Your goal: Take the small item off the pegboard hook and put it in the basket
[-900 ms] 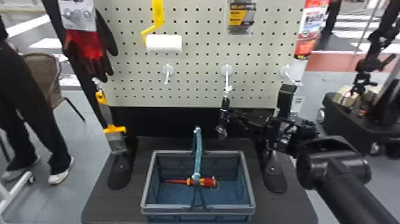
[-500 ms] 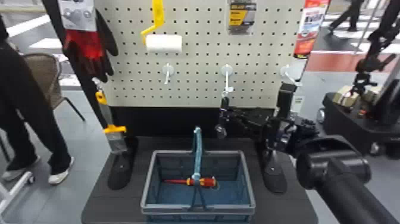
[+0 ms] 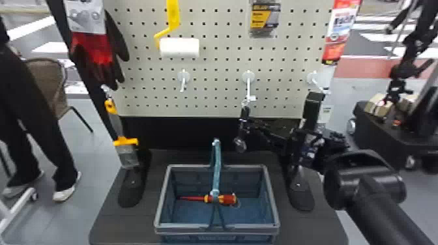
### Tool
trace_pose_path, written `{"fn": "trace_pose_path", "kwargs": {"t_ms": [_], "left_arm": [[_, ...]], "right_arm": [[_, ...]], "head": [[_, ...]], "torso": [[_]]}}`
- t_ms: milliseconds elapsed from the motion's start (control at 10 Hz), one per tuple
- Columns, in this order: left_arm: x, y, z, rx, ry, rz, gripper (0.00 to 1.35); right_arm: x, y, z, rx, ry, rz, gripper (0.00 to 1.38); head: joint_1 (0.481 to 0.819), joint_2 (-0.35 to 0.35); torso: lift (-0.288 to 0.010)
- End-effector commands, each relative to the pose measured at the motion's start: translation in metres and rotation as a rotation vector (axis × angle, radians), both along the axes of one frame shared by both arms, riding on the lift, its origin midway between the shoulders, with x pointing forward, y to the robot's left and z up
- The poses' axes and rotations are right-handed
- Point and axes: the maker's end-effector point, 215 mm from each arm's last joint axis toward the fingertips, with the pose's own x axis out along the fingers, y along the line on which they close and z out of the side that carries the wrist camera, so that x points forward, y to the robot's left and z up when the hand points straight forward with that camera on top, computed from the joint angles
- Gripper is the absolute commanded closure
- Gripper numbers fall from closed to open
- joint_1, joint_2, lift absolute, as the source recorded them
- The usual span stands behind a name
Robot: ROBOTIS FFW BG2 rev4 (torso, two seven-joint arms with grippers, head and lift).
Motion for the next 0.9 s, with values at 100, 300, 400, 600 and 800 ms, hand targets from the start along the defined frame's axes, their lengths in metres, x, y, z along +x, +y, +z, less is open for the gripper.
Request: {"fn": "trace_pose_path", "kwargs": {"t_ms": [100, 300, 400, 600, 800], "left_arm": [[0.0, 0.0, 0.0, -0.002, 0.0, 0.002, 0.17], [0.0, 0.0, 0.0, -0.002, 0.002, 0.002, 0.17], [0.0, 0.0, 0.0, -0.002, 0.002, 0.002, 0.17], [0.0, 0.0, 0.0, -0.002, 0.002, 0.002, 0.17], [0.0, 0.0, -0.001, -0.003, 0.002, 0.002, 0.17]], "right_arm": [[-0.002, -0.005, 0.007, 0.009, -0.018, -0.012, 1.2], [-0.002, -0.01, 0.016, 0.016, -0.035, -0.022, 1.2], [-0.003, -0.011, 0.022, 0.021, -0.046, -0.024, 1.2], [-0.008, -0.013, 0.029, 0.027, -0.06, -0.026, 1.2], [-0.014, -0.012, 0.035, 0.039, -0.071, -0.026, 1.2]], "head": [[0.549, 0.0], [0.549, 0.0], [0.549, 0.0], [0.549, 0.0], [0.549, 0.0]], "torso": [[-0.1], [-0.1], [-0.1], [-0.1], [-0.1]]}}
